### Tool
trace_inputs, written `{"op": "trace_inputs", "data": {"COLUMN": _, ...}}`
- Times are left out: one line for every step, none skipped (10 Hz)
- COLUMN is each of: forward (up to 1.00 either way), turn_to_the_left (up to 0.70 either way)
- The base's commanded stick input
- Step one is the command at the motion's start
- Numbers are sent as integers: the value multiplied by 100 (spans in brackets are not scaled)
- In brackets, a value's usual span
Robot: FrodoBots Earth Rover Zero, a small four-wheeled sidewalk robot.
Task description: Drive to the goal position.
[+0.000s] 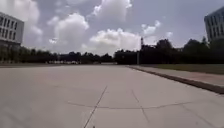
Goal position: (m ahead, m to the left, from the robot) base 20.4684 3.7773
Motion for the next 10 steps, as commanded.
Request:
{"op": "trace_inputs", "data": {"forward": 70, "turn_to_the_left": -29}}
{"op": "trace_inputs", "data": {"forward": 70, "turn_to_the_left": -4}}
{"op": "trace_inputs", "data": {"forward": 70, "turn_to_the_left": 6}}
{"op": "trace_inputs", "data": {"forward": 70, "turn_to_the_left": 6}}
{"op": "trace_inputs", "data": {"forward": 70, "turn_to_the_left": 6}}
{"op": "trace_inputs", "data": {"forward": 70, "turn_to_the_left": 6}}
{"op": "trace_inputs", "data": {"forward": 70, "turn_to_the_left": 6}}
{"op": "trace_inputs", "data": {"forward": 70, "turn_to_the_left": 6}}
{"op": "trace_inputs", "data": {"forward": 70, "turn_to_the_left": 6}}
{"op": "trace_inputs", "data": {"forward": 70, "turn_to_the_left": 6}}
